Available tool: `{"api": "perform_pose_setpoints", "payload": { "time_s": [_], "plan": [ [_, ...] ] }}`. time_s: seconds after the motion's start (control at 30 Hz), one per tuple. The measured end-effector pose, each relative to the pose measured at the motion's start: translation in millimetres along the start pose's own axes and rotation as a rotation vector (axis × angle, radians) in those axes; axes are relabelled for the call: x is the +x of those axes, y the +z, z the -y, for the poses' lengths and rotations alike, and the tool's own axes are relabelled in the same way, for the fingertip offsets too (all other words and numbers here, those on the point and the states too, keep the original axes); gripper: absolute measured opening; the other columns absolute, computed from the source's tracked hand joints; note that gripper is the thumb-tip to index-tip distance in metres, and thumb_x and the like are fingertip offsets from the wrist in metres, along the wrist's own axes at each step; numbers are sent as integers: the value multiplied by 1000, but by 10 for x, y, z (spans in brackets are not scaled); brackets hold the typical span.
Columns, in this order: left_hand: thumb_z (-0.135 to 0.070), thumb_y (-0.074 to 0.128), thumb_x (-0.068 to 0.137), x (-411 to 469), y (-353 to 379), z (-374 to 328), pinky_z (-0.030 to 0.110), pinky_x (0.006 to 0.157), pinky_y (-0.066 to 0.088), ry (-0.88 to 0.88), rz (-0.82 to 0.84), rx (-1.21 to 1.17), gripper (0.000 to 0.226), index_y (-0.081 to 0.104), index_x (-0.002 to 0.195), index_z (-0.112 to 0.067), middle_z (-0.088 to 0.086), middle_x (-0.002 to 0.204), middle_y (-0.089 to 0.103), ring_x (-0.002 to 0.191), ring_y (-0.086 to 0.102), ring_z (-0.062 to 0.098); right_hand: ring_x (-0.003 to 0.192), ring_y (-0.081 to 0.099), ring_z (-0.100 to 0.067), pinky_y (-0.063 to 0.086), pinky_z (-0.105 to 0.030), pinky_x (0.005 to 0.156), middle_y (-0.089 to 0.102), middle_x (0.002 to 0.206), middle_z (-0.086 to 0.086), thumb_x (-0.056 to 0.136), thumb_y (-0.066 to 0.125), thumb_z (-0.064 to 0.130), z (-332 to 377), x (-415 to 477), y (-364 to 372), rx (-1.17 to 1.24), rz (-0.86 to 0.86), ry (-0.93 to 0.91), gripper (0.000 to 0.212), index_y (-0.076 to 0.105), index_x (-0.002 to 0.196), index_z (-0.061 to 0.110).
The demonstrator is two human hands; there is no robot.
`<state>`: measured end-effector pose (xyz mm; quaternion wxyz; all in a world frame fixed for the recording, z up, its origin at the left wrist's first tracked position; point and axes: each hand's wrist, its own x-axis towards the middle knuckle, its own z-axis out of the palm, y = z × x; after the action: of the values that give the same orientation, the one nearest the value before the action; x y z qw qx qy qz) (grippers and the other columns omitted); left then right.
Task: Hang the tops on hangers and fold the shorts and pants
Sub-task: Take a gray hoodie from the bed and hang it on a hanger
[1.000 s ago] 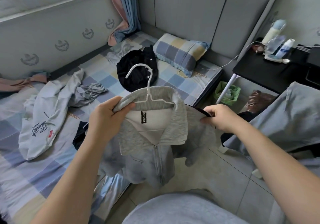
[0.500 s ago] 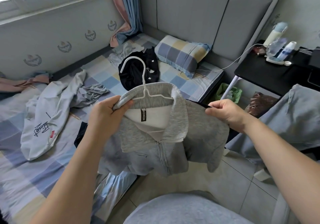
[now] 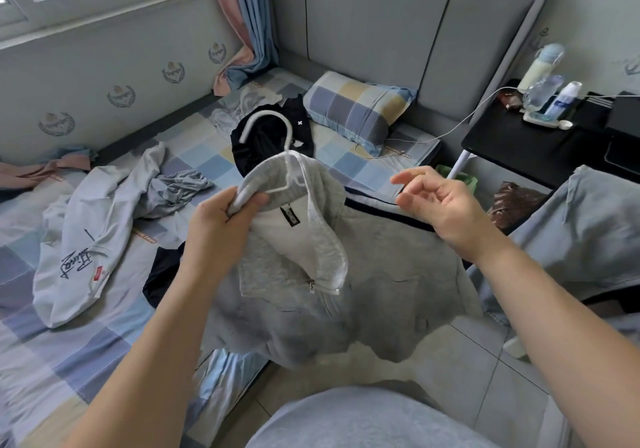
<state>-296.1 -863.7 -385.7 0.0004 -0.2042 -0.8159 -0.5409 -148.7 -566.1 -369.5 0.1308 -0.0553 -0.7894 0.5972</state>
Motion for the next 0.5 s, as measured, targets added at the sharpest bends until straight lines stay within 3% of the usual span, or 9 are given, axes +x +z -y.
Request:
{"api": "perform_pose_setpoints", "payload": {
  "time_s": [0.03,0.07,0.13,0.23,0.3,0.4,0.5],
  "plan": [
    [-27,68,96,2,-13,-27,18,48,30,17,-3,-96,28,61,69,-24,-14,59,45,55,37,4,110,62,-2,47,-26,99,66,113,16,81,75,50,-7,-15,-32,-70,-13,17,27,64,87,27],
    [-24,68,96,-3,-24,-49,17,48,30,37,-9,-153,29,62,67,-28,-17,60,45,56,37,2,106,62,4,48,-22,94,66,111,20,80,74,50,-14,-29,-58,-138,-18,39,28,59,93,31],
    [-24,68,95,-12,-25,-94,16,49,31,68,-4,-184,30,62,67,-30,-19,59,47,56,38,1,86,59,12,43,-10,75,64,94,30,80,74,58,-1,-61,-95,-280,-17,57,35,52,98,39],
    [-33,69,91,-13,33,-164,16,49,32,101,38,-179,25,61,70,-23,-17,60,48,57,39,2,84,62,4,42,-6,71,65,94,22,80,69,59,45,-129,-97,-378,-5,9,36,51,108,44],
    [-42,68,86,-19,119,-210,16,49,31,114,76,-148,29,60,71,-18,-14,60,46,57,39,2,87,64,1,42,-6,72,68,95,20,85,65,54,99,-191,-71,-439,27,-23,26,57,108,45],
    [-42,70,86,-18,308,-294,13,47,28,149,184,-77,28,61,72,-20,-14,57,45,53,36,-1,85,65,-3,46,-13,71,70,89,17,90,58,53,130,-344,-66,-462,24,-21,20,68,97,37],
    [-36,73,88,53,559,-382,12,45,27,170,328,-11,29,57,65,-32,-17,53,43,50,36,1,87,66,-13,51,-30,79,72,90,8,98,57,44,70,-610,-153,-459,21,121,16,69,101,33]
  ]
}}
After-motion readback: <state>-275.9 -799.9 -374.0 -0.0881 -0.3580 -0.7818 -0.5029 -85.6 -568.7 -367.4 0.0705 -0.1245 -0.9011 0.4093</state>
